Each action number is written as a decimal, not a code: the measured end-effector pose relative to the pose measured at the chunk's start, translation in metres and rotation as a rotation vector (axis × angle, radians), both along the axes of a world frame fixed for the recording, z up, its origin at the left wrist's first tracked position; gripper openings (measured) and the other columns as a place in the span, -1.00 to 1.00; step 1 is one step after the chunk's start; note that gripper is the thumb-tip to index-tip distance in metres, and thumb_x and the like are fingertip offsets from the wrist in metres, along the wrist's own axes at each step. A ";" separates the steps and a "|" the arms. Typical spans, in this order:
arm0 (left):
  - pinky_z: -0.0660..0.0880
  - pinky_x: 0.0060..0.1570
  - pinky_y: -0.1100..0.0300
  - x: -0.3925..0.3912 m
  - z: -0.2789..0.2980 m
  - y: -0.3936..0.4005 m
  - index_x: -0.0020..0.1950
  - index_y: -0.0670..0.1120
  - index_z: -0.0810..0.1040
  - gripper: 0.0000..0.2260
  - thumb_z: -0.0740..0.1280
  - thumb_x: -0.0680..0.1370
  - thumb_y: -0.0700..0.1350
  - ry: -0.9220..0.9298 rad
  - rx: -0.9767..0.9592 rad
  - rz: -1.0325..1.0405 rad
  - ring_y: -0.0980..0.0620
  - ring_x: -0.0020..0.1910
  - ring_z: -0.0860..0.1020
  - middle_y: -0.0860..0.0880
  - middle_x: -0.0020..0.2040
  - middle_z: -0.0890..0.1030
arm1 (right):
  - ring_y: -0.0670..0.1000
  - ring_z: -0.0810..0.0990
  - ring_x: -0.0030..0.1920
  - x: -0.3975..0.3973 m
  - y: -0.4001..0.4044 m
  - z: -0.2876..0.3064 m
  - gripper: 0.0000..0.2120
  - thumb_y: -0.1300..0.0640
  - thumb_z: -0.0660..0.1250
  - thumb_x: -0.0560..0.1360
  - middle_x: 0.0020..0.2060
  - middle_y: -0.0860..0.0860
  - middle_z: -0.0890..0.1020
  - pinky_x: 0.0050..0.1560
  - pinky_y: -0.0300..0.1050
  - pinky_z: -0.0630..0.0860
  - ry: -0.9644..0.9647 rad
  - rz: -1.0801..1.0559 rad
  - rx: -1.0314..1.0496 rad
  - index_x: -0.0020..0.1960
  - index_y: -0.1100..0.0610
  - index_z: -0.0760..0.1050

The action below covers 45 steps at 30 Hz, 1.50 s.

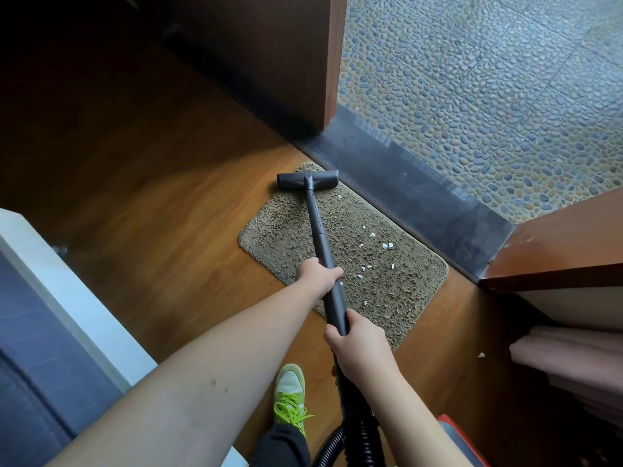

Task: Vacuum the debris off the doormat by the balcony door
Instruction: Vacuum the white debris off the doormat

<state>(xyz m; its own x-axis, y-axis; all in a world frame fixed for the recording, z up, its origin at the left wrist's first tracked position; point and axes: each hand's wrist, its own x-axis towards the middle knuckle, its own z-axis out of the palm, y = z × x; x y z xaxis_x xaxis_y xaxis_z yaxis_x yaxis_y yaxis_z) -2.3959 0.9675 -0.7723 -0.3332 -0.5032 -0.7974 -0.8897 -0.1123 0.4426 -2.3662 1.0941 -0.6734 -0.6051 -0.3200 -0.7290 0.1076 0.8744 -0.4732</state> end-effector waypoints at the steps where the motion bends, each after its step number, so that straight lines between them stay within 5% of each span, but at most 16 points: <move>1: 0.56 -0.15 0.12 0.003 0.001 0.003 0.17 -0.13 0.53 -0.61 0.44 0.42 0.02 -0.006 0.001 -0.011 -0.12 -0.03 0.58 -0.14 0.06 0.60 | 0.18 0.66 -0.23 0.003 0.003 0.001 -0.82 -0.05 0.23 0.42 -0.25 0.09 0.64 -0.16 0.05 0.62 -0.008 -0.003 0.004 -0.15 0.06 0.38; 6: 0.53 -0.16 0.16 0.026 0.003 0.029 0.28 -0.11 0.51 -0.51 0.42 0.40 0.06 -0.023 0.012 -0.063 -0.10 0.00 0.58 -0.11 0.11 0.61 | 0.16 0.65 -0.25 0.025 0.029 0.010 -0.82 -0.06 0.23 0.43 -0.27 0.07 0.63 -0.20 0.00 0.62 -0.071 -0.030 0.032 -0.12 0.05 0.38; 9: 0.42 -0.19 0.21 0.042 0.002 0.046 0.26 -0.09 0.51 -0.57 0.41 0.43 0.03 -0.013 0.021 -0.059 -0.04 -0.08 0.54 -0.07 0.08 0.61 | 0.07 0.57 -0.21 0.037 0.046 0.016 -0.81 -0.05 0.23 0.50 -0.23 0.02 0.60 -0.25 -0.16 0.45 -0.060 0.022 0.048 0.01 0.04 0.42; 14: 0.43 0.06 0.25 0.059 0.005 0.066 0.52 -0.07 0.31 -0.34 0.40 0.45 0.02 -0.014 0.048 -0.027 -0.07 0.23 0.52 -0.05 0.35 0.50 | 0.00 0.47 -0.20 0.050 0.063 0.023 -0.76 -0.08 0.23 0.51 -0.23 -0.03 0.56 -0.30 -0.38 0.39 -0.063 0.042 0.061 0.13 0.00 0.41; 18: 0.39 0.01 0.25 0.067 0.010 0.069 0.50 -0.06 0.33 -0.37 0.40 0.46 0.01 0.002 0.030 -0.029 -0.04 0.17 0.51 -0.05 0.33 0.51 | -0.03 0.46 -0.21 0.056 0.067 0.026 -0.73 -0.09 0.24 0.51 -0.24 -0.05 0.55 -0.27 -0.36 0.39 -0.061 0.049 0.060 0.17 -0.03 0.41; 21: 0.40 0.15 0.21 0.067 0.011 0.066 0.54 -0.08 0.26 -0.32 0.40 0.47 0.01 -0.003 0.040 -0.019 -0.07 0.32 0.45 -0.07 0.43 0.43 | -0.07 0.48 -0.25 0.059 0.065 0.027 -0.66 -0.09 0.26 0.50 -0.21 -0.06 0.58 -0.28 -0.45 0.41 -0.068 0.024 0.049 0.25 -0.04 0.41; 28: 0.43 0.14 0.18 0.049 0.011 0.045 0.52 -0.10 0.30 -0.34 0.41 0.47 0.02 -0.015 0.003 -0.046 -0.09 0.27 0.48 -0.08 0.38 0.48 | -0.02 0.58 -0.29 0.044 0.045 0.021 -0.83 -0.05 0.24 0.50 -0.27 -0.03 0.60 -0.36 -0.35 0.47 -0.057 0.001 0.029 0.01 0.01 0.43; 30: 0.45 0.03 0.19 0.039 0.011 0.039 0.45 -0.12 0.37 -0.42 0.41 0.48 0.01 -0.018 -0.011 -0.062 -0.10 0.18 0.52 -0.10 0.29 0.53 | 0.08 0.64 -0.26 0.038 0.039 0.016 -0.86 -0.04 0.24 0.48 -0.28 0.01 0.62 -0.21 -0.08 0.59 -0.059 -0.018 0.022 -0.07 0.02 0.42; 32: 0.46 -0.02 0.19 0.029 0.011 0.034 0.42 -0.12 0.40 -0.45 0.41 0.47 0.01 -0.024 -0.016 -0.067 -0.10 0.13 0.54 -0.10 0.23 0.56 | 0.11 0.65 -0.26 0.032 0.033 0.013 -0.87 -0.05 0.23 0.47 -0.28 0.02 0.63 -0.19 -0.02 0.61 -0.046 -0.022 0.016 -0.09 0.01 0.41; 36: 0.48 -0.17 0.18 0.014 0.011 0.023 0.15 -0.09 0.52 -0.66 0.42 0.44 0.01 -0.020 -0.024 -0.083 -0.09 -0.06 0.55 -0.10 0.05 0.60 | 0.13 0.65 -0.25 0.018 0.023 0.009 -0.86 -0.05 0.24 0.47 -0.26 0.05 0.63 -0.18 -0.01 0.61 -0.020 -0.033 0.005 -0.14 0.01 0.38; 45: 0.59 0.03 0.03 -0.003 0.015 0.016 0.18 -0.15 0.52 -0.59 0.42 0.42 0.04 -0.050 -0.048 -0.127 -0.15 0.05 0.58 -0.14 0.09 0.59 | 0.18 0.65 -0.25 0.004 0.014 0.007 -0.84 -0.05 0.23 0.44 -0.26 0.08 0.62 -0.19 0.05 0.63 -0.042 -0.069 -0.017 -0.19 0.03 0.35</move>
<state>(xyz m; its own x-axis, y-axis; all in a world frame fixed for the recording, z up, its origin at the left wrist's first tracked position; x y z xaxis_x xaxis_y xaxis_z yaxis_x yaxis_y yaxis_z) -2.3987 0.9831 -0.7569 -0.3570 -0.4975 -0.7906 -0.9164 0.0226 0.3996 -2.3618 1.1081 -0.6667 -0.5953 -0.2910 -0.7489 0.1876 0.8560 -0.4817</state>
